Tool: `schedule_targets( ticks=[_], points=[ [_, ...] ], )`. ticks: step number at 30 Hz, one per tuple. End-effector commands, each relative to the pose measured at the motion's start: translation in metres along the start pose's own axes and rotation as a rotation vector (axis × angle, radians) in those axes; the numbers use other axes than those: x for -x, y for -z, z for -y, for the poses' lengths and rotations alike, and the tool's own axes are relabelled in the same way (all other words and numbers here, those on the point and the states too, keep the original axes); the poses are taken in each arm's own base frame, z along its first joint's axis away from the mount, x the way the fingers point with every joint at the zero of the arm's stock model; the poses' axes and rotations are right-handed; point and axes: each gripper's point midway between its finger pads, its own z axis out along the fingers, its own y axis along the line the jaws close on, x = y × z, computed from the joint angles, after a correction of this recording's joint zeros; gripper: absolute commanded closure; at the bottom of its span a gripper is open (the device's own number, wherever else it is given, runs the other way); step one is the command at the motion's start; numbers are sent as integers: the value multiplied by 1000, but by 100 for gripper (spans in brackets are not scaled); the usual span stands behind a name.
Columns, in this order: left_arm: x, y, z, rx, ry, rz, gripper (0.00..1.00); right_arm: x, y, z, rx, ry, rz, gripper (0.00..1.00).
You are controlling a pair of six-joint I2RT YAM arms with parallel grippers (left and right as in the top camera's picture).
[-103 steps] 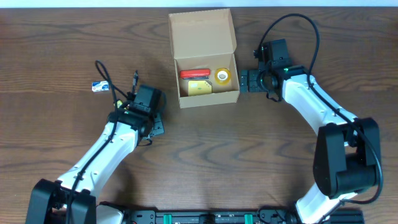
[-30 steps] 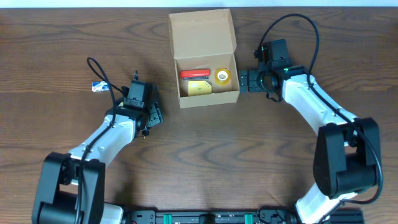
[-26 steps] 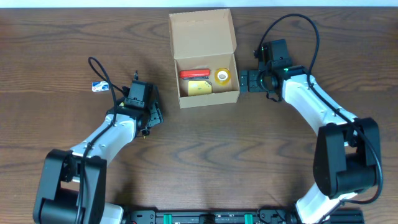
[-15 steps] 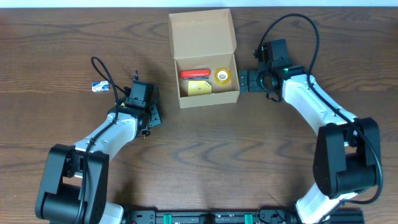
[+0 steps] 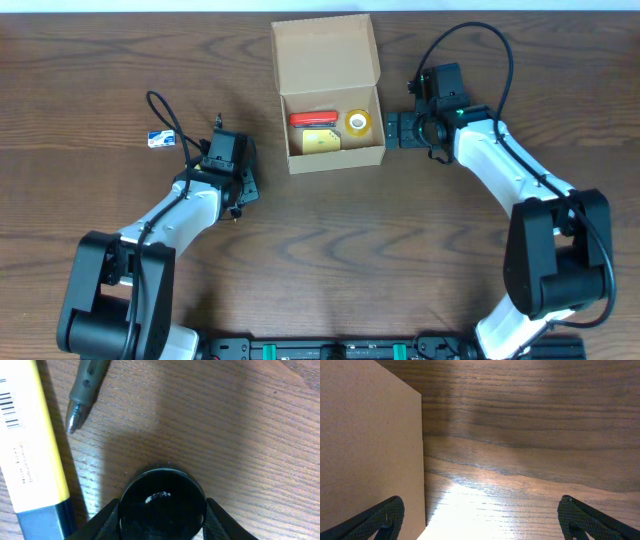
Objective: Pack container
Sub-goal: 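Lift the black object with the left gripper and carry it into the box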
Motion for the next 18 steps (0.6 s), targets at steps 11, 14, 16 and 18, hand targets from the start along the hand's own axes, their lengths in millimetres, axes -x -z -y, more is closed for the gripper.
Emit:
schedule_targets(
  ticks=[11,14,16,18],
  points=[
    [109,80,48,-46,-216,161,94,0,0,1,1,-14,0,1],
    [137,112,65,-76,-331,231,94,0,0,1,1,-14,0,1],
    [155,135,76,-99,-407,283,94,0,0,2,1,-15,0,1],
    [164,149,85,-125,-475,317,94,0,0,1,1,-14,0,1]
  ],
)
